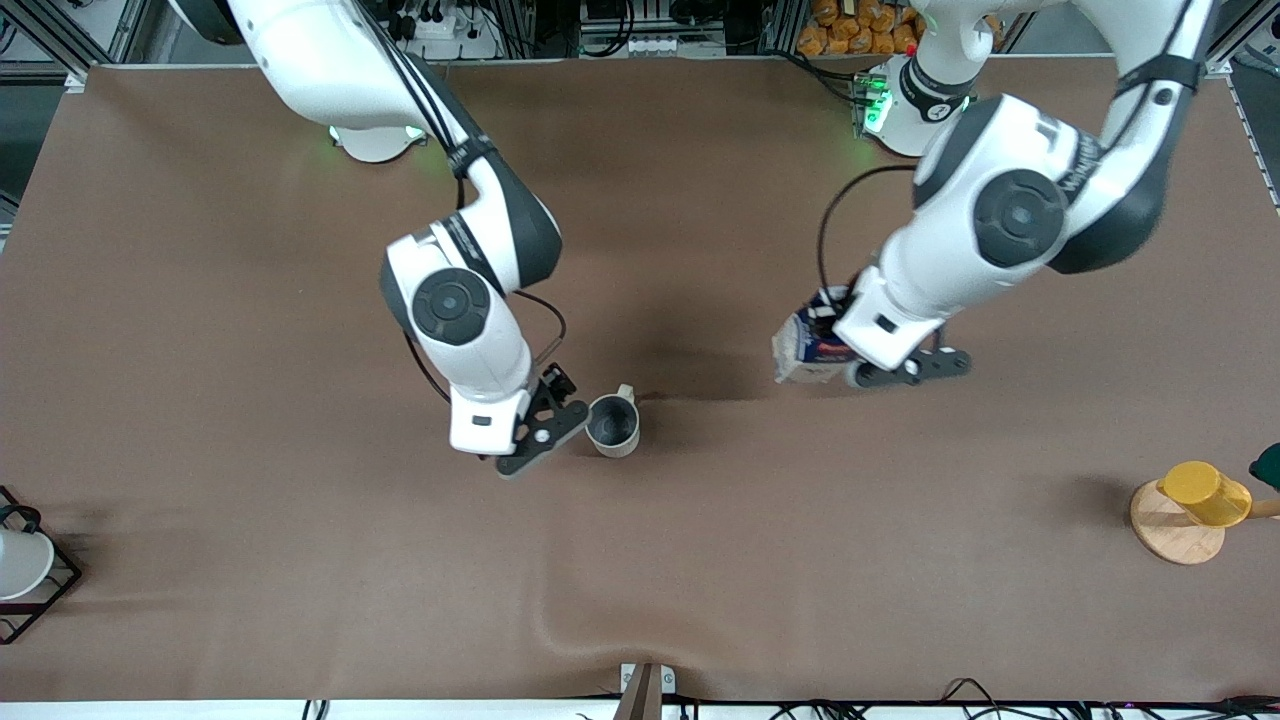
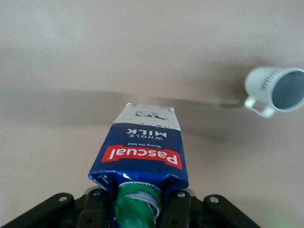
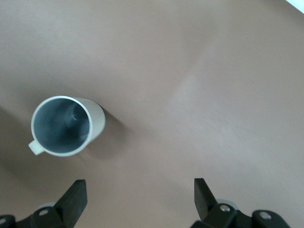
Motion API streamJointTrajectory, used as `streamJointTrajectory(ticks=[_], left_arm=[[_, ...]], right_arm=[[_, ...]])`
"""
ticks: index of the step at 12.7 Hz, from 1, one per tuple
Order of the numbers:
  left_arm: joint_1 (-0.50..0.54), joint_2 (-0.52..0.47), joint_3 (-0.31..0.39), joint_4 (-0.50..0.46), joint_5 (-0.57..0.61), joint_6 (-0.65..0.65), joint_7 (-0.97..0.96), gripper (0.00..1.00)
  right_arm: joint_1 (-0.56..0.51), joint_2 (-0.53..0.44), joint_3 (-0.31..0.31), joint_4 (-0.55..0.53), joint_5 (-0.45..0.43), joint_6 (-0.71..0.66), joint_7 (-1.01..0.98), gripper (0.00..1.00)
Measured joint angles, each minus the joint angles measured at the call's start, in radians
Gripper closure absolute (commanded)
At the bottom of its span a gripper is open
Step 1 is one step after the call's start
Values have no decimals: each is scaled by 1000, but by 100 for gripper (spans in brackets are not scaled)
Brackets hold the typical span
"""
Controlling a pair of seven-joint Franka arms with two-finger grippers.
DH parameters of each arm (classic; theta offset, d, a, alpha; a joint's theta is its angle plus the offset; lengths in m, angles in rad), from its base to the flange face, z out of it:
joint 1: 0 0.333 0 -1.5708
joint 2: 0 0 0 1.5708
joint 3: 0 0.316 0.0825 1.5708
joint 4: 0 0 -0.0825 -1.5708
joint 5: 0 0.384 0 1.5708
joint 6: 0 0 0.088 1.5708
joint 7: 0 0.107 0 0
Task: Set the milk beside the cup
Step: 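Open the right gripper and withdraw it while the left gripper carries the carton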
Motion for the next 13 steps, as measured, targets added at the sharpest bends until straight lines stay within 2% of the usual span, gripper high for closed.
streamJointTrajectory(ticks=[2, 5, 9, 10, 13], left_arm=[[-69, 15, -23, 6, 1, 7, -82, 60], [-211, 78, -21, 44, 32, 40, -172, 64], [-299, 202, -8, 106, 80, 145, -190, 63], [-334, 233, 10, 115, 104, 160, -202, 63], [-502, 320, 133, 171, 119, 188, -276, 62]], right_arm=[[-25, -57, -35, -3, 0, -74, 23, 0], [-136, -170, -44, -51, 0, -124, 25, 0], [-254, -317, -46, -124, 0, -259, 25, 0], [-279, -333, -47, -130, 0, -269, 26, 0], [-367, -344, -46, -141, 11, -264, 26, 0]])
